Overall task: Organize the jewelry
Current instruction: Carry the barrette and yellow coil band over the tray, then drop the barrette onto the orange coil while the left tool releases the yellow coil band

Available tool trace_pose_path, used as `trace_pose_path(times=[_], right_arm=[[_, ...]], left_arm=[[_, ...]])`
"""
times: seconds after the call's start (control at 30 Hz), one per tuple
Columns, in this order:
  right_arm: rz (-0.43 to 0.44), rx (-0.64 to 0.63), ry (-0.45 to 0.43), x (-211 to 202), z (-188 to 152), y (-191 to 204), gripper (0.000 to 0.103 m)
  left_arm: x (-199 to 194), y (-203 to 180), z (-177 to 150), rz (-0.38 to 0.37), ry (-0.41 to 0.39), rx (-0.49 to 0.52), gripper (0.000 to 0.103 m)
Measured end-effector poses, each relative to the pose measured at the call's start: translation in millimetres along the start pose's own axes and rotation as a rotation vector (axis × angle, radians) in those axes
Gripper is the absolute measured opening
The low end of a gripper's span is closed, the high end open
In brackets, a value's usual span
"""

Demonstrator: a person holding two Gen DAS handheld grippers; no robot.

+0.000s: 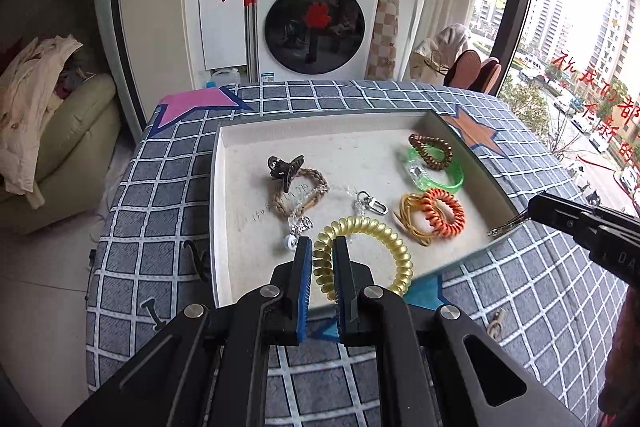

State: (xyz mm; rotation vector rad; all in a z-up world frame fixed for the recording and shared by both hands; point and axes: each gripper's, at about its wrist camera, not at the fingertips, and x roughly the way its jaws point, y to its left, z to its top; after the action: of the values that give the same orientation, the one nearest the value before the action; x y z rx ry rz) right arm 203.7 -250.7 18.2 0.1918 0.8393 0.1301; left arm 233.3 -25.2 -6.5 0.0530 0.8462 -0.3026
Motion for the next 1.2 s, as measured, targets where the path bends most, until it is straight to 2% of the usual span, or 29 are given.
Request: trace_pose_path(times=[0.4,0.6,0.93,0.97,1.0,1.03,1.07,1.1,1.2], right_arm=[[-0.008,0.045,0.065,49.0,16.4,-24.1,0.011],[-0.008,0.068,0.055,63.6,28.2,-27.5,0.011],[-0.013,0.102,0.08,93.6,30.1,-28.6,0.014],[-0.011,0.106,0.085,95.7,28.4,-29.2,0.016],[-0.009,0.11,0.088,96.4,27.2,-29.9,0.025],[-0.008,0.114,0.09,96.9,26.4,-30.8,0.042],[-0.007,0.117,0.087,96.2,26.1,-31.2,0.048],[-0.008,0.117,0.079,94.5,25.6,-31.4,0.052],[0.004,0.121,0.068,88.5,24.8,-30.9,0.052]], left_arm=[[40.0,-1.9,17.2,0.098,0.013,0.028,0.031],[61.5,0.0,19.7,0.158,0.028,0.025,0.031],[74.0,0.6,16.3,0.185,0.043,0.049,0.031],[74.5,0.7,16.0,0.186,0.044,0.049,0.031],[75.0,1.1,15.7,0.188,0.045,0.047,0.031],[75.4,1.7,15.8,0.189,0.045,0.046,0.031],[75.2,1.8,15.6,0.189,0.045,0.043,0.031],[75.3,1.6,15.9,0.189,0.044,0.041,0.031],[74.3,0.8,16.2,0.191,0.045,0.036,0.031]])
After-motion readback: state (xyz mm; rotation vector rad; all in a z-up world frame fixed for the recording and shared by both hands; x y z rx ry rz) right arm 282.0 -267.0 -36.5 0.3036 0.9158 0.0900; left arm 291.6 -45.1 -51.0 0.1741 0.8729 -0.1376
